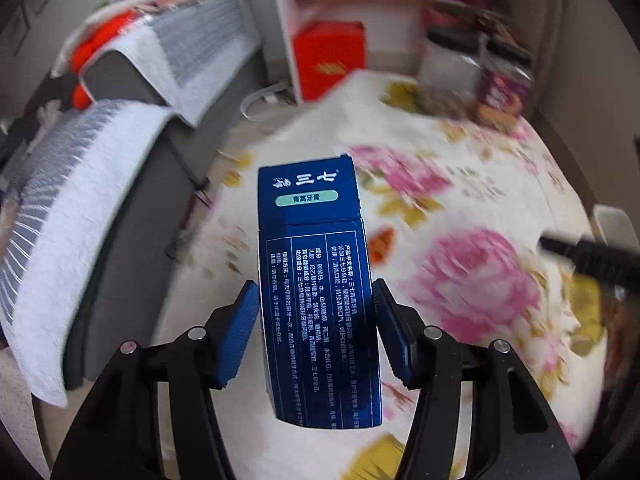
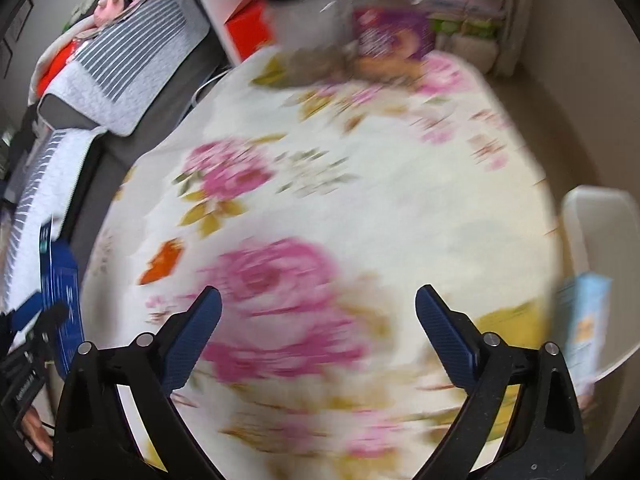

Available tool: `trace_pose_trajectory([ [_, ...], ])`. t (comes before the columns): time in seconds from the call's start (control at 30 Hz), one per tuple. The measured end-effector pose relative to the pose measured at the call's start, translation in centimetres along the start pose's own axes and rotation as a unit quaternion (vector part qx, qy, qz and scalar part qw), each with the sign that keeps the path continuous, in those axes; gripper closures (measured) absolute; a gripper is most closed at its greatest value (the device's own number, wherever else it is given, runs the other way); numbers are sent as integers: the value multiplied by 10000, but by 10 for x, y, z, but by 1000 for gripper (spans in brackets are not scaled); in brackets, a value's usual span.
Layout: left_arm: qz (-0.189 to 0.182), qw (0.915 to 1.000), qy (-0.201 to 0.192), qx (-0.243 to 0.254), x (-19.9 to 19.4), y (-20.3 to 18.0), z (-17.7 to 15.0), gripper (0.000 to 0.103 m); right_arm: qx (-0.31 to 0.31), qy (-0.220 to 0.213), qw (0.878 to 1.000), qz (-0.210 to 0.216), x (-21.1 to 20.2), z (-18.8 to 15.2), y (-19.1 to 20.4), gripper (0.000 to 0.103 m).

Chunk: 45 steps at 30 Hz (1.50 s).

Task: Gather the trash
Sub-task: 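Grasp the dark blue toothpaste box on the table with the left tool, then grasp the orange peel with the right tool while the left tool holds the box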

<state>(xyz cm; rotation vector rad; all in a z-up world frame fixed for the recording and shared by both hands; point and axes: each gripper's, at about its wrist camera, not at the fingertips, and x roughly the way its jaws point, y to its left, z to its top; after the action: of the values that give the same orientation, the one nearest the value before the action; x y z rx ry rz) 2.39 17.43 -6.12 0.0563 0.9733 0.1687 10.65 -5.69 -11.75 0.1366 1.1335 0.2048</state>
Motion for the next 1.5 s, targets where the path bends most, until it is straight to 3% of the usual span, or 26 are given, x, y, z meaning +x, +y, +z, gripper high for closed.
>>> trace_pose_trajectory([
  [0.07,93,9998,-163,-92,2,15,3,49,0,108,9999,113,16,-2,27,14],
  [0.3,-217,9967,-300,-716,1,58,10,57,-10,49,9998,217,56,1,100,21],
  [0.37,-185,9968,-226,-745,6,63,9,57,-8,31,9998,198,64,1,111,28],
  [0.47,-231,9965,280,-753,30,71,7,55,89,-72,9999,28,66,4,106,28],
  [0.6,-253,9969,692,-271,59,52,5,26,323,-160,9993,-76,59,9,85,28],
  [0.8,111,9933,1103,331,98,25,8,21,512,-201,9980,-318,50,10,56,24],
  [0.87,23,9908,1297,397,109,22,8,19,510,-138,9981,-309,52,8,54,23],
  [0.9,-49,9900,1346,409,110,22,8,23,497,-112,9982,-303,53,6,55,23],
  [0.93,-146,9892,1379,479,111,20,7,34,478,-77,9984,-295,54,5,57,23],
  [1.1,-423,9905,1251,385,102,32,3,45,466,17,9988,-144,61,2,73,23],
  [1.17,-678,9895,1267,168,101,42,4,58,491,43,9986,-171,63,2,74,23],
  [1.2,-714,9889,1297,125,103,45,4,56,522,60,9985,-164,63,1,74,23],
  [1.27,-630,9897,1282,121,103,44,3,36,618,73,9980,-135,63,0,71,23],
  [1.3,-488,9909,1247,153,103,42,4,21,664,67,9977,-123,62,0,69,23],
  [1.43,-236,9910,1198,551,105,26,5,18,683,90,9975,-160,59,-1,65,23],
  [1.5,115,9888,1221,848,114,16,3,18,664,91,9976,-165,58,-1,65,23],
])
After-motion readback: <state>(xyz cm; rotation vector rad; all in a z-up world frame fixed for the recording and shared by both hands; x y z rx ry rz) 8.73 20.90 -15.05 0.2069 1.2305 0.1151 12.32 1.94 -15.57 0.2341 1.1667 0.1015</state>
